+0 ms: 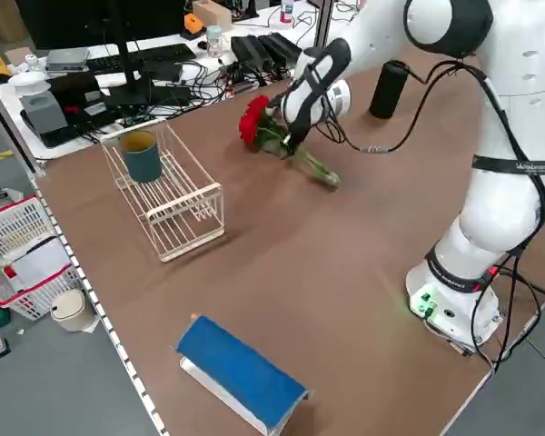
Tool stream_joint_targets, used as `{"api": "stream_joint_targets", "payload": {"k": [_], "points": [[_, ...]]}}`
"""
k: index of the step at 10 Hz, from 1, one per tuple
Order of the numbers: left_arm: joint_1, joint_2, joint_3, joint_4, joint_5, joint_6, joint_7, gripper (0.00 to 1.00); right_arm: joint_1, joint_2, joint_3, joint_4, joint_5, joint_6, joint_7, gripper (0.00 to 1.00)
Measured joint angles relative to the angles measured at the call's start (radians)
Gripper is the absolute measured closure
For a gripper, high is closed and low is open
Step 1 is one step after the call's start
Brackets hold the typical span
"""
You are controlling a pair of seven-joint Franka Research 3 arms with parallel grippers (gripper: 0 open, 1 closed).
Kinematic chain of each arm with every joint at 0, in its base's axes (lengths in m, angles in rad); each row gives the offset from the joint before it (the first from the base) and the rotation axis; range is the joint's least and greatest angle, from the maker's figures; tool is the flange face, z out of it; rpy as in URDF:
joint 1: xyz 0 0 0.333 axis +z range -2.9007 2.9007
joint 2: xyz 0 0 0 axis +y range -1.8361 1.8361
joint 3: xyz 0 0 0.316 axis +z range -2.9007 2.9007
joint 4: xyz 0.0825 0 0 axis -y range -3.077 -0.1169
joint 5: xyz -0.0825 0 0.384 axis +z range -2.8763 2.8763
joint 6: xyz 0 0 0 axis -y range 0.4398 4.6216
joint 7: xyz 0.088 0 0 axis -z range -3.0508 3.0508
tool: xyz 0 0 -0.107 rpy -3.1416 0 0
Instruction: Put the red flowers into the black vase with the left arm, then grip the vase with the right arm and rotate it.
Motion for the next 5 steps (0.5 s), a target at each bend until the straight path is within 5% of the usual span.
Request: {"api": "stream_joint_targets", "payload": {"k": [5], "points": [[-0.016, -0.138, -0.075, 0.289, 0.0, -0.478, -0.299, 0.92, -0.025, 0.0, -0.006, 0.0, 0.0, -0.017, 0.0, 0.0]]}}
